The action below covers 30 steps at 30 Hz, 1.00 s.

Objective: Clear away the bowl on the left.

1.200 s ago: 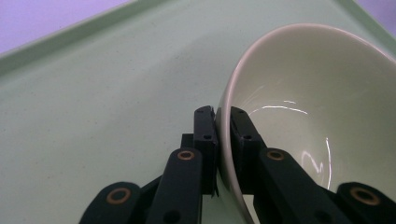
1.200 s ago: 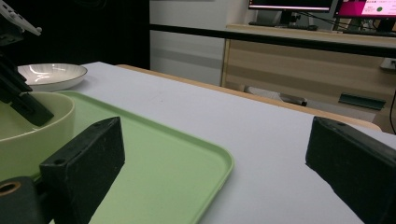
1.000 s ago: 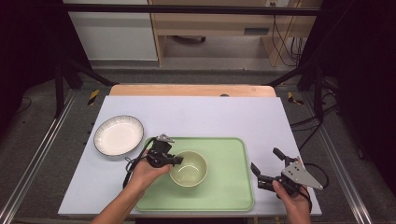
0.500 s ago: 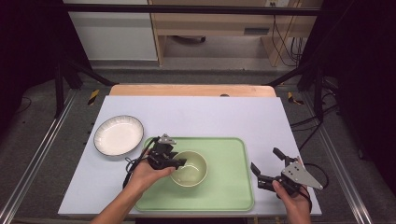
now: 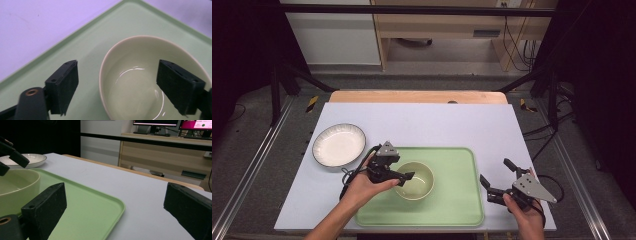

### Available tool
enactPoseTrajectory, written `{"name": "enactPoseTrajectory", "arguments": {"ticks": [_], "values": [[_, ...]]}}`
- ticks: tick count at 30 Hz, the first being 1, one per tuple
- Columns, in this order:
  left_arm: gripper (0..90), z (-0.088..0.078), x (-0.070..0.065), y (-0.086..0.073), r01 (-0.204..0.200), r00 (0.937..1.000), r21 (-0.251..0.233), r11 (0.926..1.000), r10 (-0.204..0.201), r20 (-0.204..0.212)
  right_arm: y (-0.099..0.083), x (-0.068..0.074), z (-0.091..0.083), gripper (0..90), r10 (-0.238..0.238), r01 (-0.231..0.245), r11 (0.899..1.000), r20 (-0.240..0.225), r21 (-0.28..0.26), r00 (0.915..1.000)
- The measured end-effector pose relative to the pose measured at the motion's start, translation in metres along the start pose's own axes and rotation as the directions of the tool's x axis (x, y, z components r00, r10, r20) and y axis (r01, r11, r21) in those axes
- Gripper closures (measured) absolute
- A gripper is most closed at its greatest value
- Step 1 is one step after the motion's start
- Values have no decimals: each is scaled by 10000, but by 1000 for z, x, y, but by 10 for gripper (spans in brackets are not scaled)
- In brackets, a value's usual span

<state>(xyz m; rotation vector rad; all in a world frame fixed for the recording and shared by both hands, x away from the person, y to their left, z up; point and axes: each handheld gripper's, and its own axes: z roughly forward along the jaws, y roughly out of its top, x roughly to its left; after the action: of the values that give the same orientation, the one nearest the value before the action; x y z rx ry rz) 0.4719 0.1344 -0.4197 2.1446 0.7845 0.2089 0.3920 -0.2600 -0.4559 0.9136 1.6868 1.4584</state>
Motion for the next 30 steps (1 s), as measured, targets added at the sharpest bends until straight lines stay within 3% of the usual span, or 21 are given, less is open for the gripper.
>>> {"name": "enactPoseTrajectory", "arguments": {"ticks": [4, 11, 14, 16, 24, 30], "values": [[96, -4, -4, 2, -276, 9986, -552, 9981, 300, 432, 0, 0, -1, 47, 3, -3, 10000, 9, -2, 10000], [89, -7, -10, 6, -699, 9956, -1023, 9923, 758, 547, 0, 1, 0, 45, -48, 48, 10000, 17, 9, 10000], [55, -11, -14, 9, -1322, 9892, -1211, 9838, 1388, 474, 0, 1, 0, 45, -92, 92, 10000, 20, 35, 10000], [43, -16, -16, 11, -1304, 9868, -1392, 9816, 1421, 776, 0, 1, 0, 44, -86, 86, 10000, 22, 43, 10000], [36, -27, -14, 11, -1312, 9865, -1776, 9753, 1462, 743, 0, 1, 0, 42, -103, 103, 9999, 40, 55, 9999], [37, -36, -7, 8, -1108, 9889, -2006, 9734, 1281, 753, 0, 0, 0, 42, -101, 101, 9999, 61, 42, 9999]]}}
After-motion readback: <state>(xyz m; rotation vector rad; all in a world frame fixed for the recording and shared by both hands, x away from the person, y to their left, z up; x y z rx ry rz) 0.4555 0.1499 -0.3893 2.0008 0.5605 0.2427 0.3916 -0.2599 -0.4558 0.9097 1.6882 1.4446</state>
